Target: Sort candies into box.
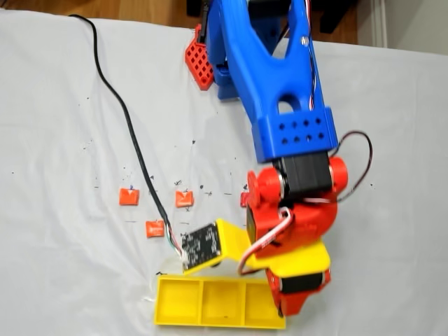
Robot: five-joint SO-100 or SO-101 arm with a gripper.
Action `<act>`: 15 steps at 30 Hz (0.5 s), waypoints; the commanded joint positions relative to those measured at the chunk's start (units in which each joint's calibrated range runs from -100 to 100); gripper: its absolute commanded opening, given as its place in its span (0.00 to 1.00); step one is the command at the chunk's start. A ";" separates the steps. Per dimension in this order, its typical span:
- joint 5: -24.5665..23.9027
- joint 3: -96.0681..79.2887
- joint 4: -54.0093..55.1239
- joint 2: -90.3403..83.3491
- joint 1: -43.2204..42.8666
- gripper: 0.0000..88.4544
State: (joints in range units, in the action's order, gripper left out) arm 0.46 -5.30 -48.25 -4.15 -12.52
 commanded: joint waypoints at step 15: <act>-0.93 49.86 -28.74 25.43 1.65 0.00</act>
State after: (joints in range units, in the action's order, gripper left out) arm -1.10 33.70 -72.70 22.76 -10.96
